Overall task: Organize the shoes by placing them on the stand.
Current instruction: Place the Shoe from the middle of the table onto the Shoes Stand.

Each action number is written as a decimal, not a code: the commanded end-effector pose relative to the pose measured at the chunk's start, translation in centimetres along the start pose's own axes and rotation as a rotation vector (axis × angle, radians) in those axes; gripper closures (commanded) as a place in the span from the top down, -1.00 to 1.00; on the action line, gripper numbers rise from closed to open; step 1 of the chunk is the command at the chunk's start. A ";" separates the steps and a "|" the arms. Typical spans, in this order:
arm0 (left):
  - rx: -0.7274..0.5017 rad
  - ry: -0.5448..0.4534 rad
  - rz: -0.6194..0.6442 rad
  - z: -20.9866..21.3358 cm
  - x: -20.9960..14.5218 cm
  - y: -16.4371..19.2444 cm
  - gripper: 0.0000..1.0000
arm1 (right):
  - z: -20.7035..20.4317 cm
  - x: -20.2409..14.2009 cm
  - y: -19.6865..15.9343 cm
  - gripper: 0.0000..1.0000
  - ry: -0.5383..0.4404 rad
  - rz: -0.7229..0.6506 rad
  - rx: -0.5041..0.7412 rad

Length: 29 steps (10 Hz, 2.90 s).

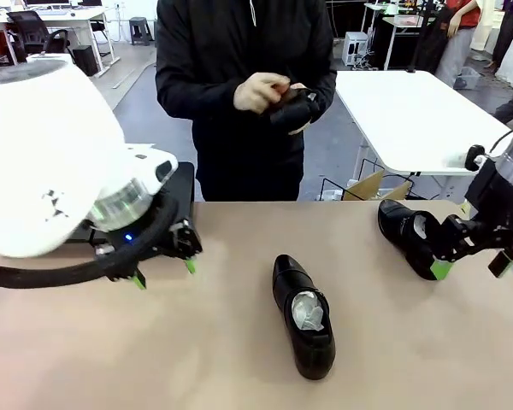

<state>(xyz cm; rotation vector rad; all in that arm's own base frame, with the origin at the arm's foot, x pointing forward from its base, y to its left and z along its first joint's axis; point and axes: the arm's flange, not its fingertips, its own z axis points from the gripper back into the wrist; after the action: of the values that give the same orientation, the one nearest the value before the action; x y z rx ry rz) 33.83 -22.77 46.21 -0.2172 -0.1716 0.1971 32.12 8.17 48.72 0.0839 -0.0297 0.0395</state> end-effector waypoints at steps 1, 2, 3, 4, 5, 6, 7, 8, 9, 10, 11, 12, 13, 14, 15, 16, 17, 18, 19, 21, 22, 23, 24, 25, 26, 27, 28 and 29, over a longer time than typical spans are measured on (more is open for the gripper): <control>-0.002 0.021 -0.006 -0.7 -1.4 -1.4 0.75 | -1.3 0.7 -1.2 1.00 0.006 -0.025 -0.096; -0.039 0.020 -0.052 -2.0 -2.9 -4.2 0.75 | -0.8 1.1 -3.9 1.00 0.014 -0.080 -0.103; -0.092 0.030 -0.115 -3.1 -3.9 -7.2 0.75 | -0.1 0.9 -6.7 1.00 0.017 -0.138 -0.111; -0.119 0.021 -0.153 -4.1 -4.5 -10.0 0.75 | 0.3 0.3 -9.3 1.00 0.015 -0.185 -0.082; -0.090 -0.026 -0.153 -5.3 -4.7 -11.9 0.75 | 0.5 -0.3 -11.1 1.00 0.008 -0.226 -0.044; -0.053 -0.047 -0.169 -7.1 -4.5 -13.6 0.75 | 0.5 -0.8 -12.0 1.00 0.000 -0.245 -0.010; -0.022 -0.036 -0.214 -8.5 -4.6 -14.9 0.75 | 0.1 0.3 -9.8 1.00 0.012 -0.194 -0.070; 0.007 -0.031 -0.256 -9.6 -4.9 -16.2 0.75 | 0.1 0.3 -9.8 1.00 0.012 -0.194 -0.070; 0.026 -0.034 -0.300 -10.4 -5.4 -17.1 0.75 | 0.1 0.3 -9.8 1.00 0.012 -0.194 -0.070; 0.037 -0.020 -0.327 -10.9 -6.1 -17.8 0.75 | 0.1 0.3 -9.8 1.00 0.012 -0.194 -0.070; 0.035 -0.009 -0.321 -11.2 -6.5 -18.3 0.75 | 0.1 0.3 -9.8 1.00 0.012 -0.194 -0.070; 0.025 0.005 -0.306 -11.5 -6.8 -18.7 0.75 | 0.1 0.3 -9.8 1.00 0.012 -0.194 -0.070; 0.018 0.008 -0.291 -11.4 -7.5 -19.0 0.75 | 0.1 0.3 -9.8 1.00 0.012 -0.194 -0.070; 0.045 0.004 -0.249 -11.6 -7.8 -19.0 0.75 | 0.1 0.3 -9.8 1.00 0.012 -0.194 -0.070; 0.070 0.008 -0.200 -12.2 -7.7 -18.8 0.75 | 0.1 0.3 -9.8 1.00 0.012 -0.194 -0.070; 0.081 0.027 -0.178 -12.5 -7.8 -18.7 0.75 | 0.1 0.3 -9.8 1.00 0.012 -0.194 -0.070; 0.074 0.028 -0.168 -12.9 -7.9 -18.8 0.75 | 0.1 0.3 -9.8 1.00 0.012 -0.194 -0.070; 0.069 0.038 -0.146 -13.6 -7.7 -18.7 0.75 | 0.1 0.3 -9.8 1.00 0.012 -0.194 -0.070; 0.071 0.052 -0.130 -14.2 -7.6 -18.6 0.75 | 0.1 0.3 -9.8 1.00 0.012 -0.194 -0.070; 0.108 0.041 -0.111 -15.1 -7.3 -18.7 0.33 | 0.1 0.3 -9.8 1.00 0.012 -0.194 -0.070; 0.109 0.045 -0.106 -15.1 -7.3 -18.8 -0.01 | 0.1 0.3 -9.8 1.00 0.012 -0.194 -0.070; 0.109 0.046 -0.102 -15.1 -7.2 -18.9 -0.36 | 0.1 0.3 -9.8 1.00 0.012 -0.194 -0.070; 0.111 0.046 -0.098 -15.0 -7.2 -19.0 -0.71 | 0.1 0.3 -9.8 1.00 0.012 -0.194 -0.070; 0.113 0.053 -0.097 -15.0 -7.3 -19.0 -1.00 | 0.1 0.3 -9.8 1.00 0.012 -0.194 -0.070; 0.115 0.060 -0.095 -14.9 -7.3 -19.0 -1.00 | 0.1 0.3 -9.8 1.00 0.012 -0.194 -0.070; 0.120 0.060 -0.101 -14.9 -7.2 -19.1 -1.00 | 0.1 0.3 -9.8 1.00 0.012 -0.194 -0.070; 0.130 0.077 -0.091 -15.4 -7.1 -18.8 -1.00 | 0.1 0.3 -9.8 1.00 0.012 -0.194 -0.070; 0.125 0.079 -0.091 -15.6 -7.1 -18.8 -1.00 | 0.1 0.3 -9.8 1.00 0.012 -0.194 -0.070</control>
<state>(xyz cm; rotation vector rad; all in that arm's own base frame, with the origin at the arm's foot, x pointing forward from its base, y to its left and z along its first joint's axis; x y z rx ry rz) 32.94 -44.84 34.88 -0.1100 -0.0908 0.0828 32.70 -1.51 48.05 0.0162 -0.0077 -0.1536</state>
